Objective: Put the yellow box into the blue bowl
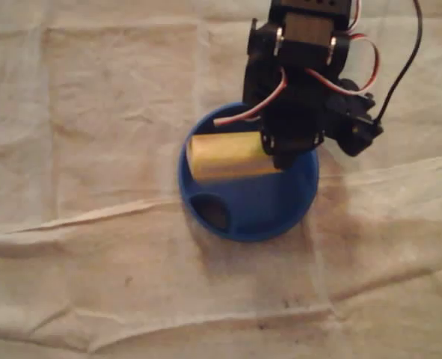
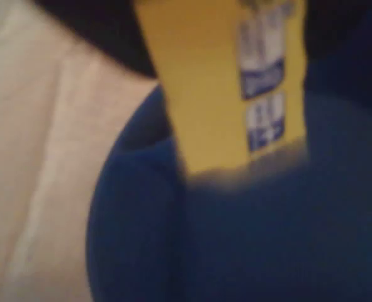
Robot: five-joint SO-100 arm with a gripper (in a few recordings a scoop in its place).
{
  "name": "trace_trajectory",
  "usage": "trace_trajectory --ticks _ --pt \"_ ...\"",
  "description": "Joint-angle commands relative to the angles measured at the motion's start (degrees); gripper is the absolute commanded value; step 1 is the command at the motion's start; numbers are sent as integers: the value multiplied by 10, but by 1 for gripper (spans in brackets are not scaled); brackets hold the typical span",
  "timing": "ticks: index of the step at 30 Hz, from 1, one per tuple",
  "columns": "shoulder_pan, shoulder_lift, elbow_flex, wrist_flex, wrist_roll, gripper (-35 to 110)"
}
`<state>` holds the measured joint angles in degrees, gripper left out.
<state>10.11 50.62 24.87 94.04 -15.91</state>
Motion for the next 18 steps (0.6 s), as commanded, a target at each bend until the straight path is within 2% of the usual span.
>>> trace_trajectory --ticks 1,14,18 --pt "5 28 -40 -6 -28 17" --pt "5 30 -40 3 -34 16" --pt "6 40 -40 4 -34 11"
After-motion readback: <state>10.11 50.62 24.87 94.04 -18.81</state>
